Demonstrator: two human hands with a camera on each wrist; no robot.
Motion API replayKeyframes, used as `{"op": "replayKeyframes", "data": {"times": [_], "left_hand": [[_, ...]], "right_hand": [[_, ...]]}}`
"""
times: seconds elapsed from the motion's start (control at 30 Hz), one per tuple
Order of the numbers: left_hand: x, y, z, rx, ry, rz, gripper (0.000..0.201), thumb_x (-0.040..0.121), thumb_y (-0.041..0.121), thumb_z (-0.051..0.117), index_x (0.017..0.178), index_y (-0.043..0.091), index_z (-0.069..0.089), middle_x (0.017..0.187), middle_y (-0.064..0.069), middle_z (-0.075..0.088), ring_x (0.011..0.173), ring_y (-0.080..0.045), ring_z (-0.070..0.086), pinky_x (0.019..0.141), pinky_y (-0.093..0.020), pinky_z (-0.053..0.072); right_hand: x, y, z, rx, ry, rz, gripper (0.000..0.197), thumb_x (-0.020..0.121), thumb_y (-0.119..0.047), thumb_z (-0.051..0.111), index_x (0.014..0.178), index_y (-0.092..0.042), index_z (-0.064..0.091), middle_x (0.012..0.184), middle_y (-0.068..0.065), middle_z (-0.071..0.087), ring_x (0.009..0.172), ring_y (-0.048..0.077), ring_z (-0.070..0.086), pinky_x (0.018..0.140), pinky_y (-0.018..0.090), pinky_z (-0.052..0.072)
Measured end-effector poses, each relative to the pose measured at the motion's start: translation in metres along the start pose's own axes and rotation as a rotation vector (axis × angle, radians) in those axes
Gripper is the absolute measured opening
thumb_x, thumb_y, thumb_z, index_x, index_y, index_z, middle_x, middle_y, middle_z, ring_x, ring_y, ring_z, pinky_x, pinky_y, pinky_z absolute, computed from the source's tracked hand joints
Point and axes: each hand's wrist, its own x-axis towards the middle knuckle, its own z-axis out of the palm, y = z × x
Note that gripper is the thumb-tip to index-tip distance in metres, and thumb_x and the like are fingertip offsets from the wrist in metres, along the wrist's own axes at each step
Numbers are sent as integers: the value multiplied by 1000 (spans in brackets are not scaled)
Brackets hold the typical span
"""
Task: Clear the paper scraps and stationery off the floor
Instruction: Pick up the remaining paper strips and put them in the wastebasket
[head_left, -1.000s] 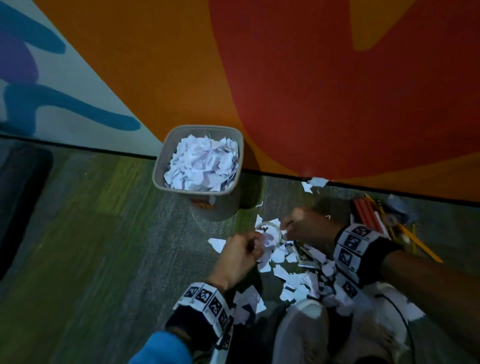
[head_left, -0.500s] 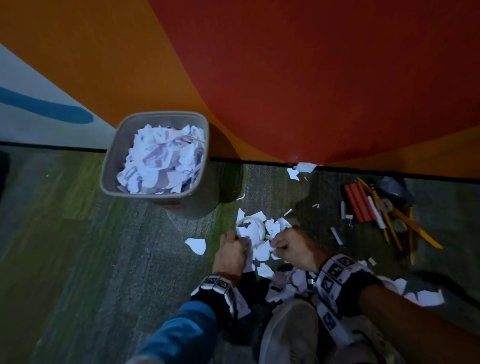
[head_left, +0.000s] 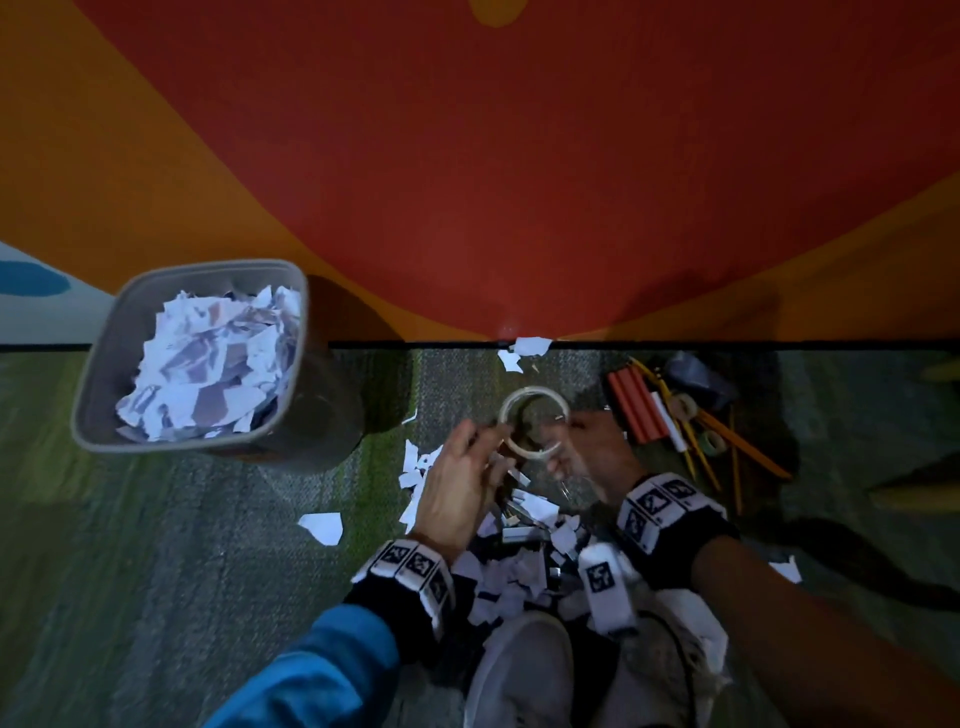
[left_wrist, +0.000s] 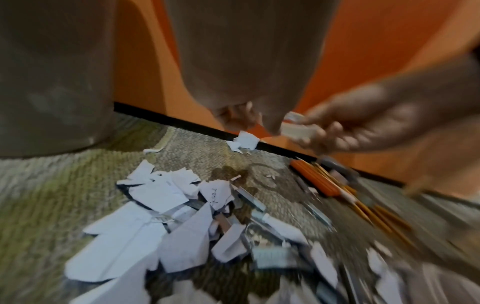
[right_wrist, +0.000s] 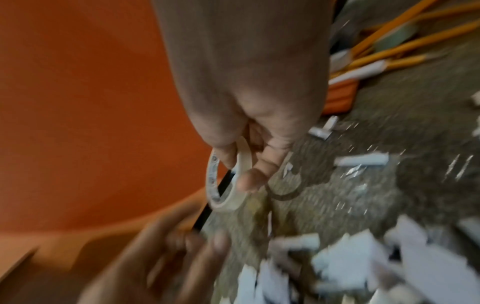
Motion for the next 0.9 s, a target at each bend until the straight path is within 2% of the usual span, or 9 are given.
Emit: {"op": "replayKeyframes", "data": {"times": [0.1,0.2,0.3,0.5,0.57,0.63,0.73,0.83,0.9], "left_hand": [[12,-20,9,138,48,-69,45,90,32,69,132,31,54,119,1,50,110,-22,54,93,-36,49],[11,-38,19,258,-70,-357,80,81,57,71,147,28,38,147,-11,31,132,-40,33,102,-49,41],[8,-40,36,426,-188,-462,98,75,73,64,153,34,19,159,-9,11,144,-40,16,106,-59,34],[8,-50,58,448,-45,-388,45,90,35,67,134,30,56,141,-10,38,125,-36,33,98,-50,44],[8,-61,59,360,-27,-334,34,90,23,68,124,24,65,134,-12,43,118,-36,39,98,-46,44],[9,-66,54,254,-17,-280,23,87,12,67,109,18,72,123,-13,54,109,-35,52,91,-39,47],[5,-59,31,79,66,-249,18,84,-1,68,96,10,76,100,-2,68,93,-19,64,82,-19,45],[-1,-62,6,-86,223,-338,14,84,8,74,88,21,78,94,8,72,92,-9,65,87,-17,45],[-7,-74,-10,-329,293,-450,19,79,10,80,81,28,77,93,6,74,94,-18,69,90,-29,50]], "right_hand": [[9,7,-31,134,90,36,22,91,-7,65,101,12,62,74,27,66,51,28,63,56,37,59],[15,14,-54,179,142,25,14,88,2,66,88,11,55,77,27,61,64,32,63,73,49,60],[19,22,-69,210,233,-2,14,82,7,69,75,1,58,71,22,61,60,32,60,66,51,56],[31,21,-98,449,353,-24,25,87,10,61,77,-12,55,79,13,61,65,26,62,55,35,56],[34,22,-103,431,374,-10,26,88,8,62,75,-13,53,75,11,60,69,30,63,63,41,56],[32,26,-107,221,376,-23,29,87,-1,67,67,-13,50,67,12,57,69,34,63,66,44,55],[26,34,-111,-241,420,-117,35,88,-30,69,63,-16,49,58,7,54,53,23,55,53,33,48],[16,40,-94,-495,441,-173,14,90,-29,63,90,-15,62,85,9,60,82,24,58,73,33,41],[10,46,-65,-650,285,-226,24,88,-23,61,107,-8,66,102,16,65,98,31,61,86,37,46]]}}
